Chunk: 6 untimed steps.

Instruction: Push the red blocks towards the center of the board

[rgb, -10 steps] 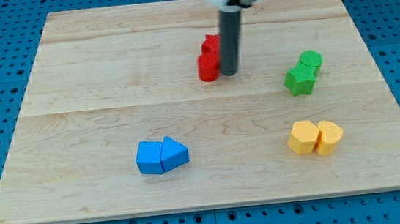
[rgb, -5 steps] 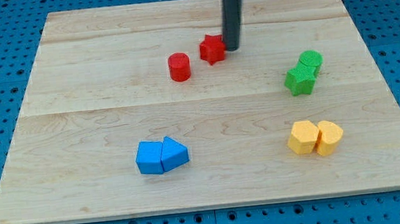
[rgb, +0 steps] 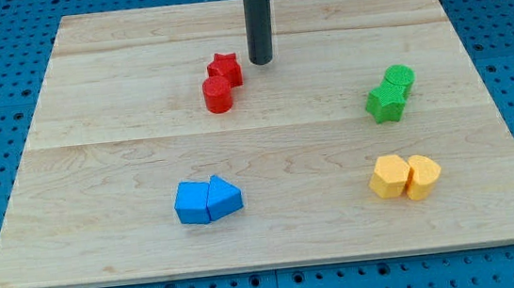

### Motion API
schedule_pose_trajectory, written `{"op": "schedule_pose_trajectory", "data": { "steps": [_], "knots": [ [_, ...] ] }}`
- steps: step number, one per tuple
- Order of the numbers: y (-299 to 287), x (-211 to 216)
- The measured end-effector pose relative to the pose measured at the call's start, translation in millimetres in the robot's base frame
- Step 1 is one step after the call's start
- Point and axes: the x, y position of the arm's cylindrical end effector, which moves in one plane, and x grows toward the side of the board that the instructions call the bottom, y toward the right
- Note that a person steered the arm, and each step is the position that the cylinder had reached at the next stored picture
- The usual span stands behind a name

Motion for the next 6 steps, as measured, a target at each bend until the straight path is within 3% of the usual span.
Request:
{"op": "schedule_pose_trajectory", "data": {
  "steps": [3, 6],
  "knots": [
    [3, 0],
    [54, 0]
  ]
}}
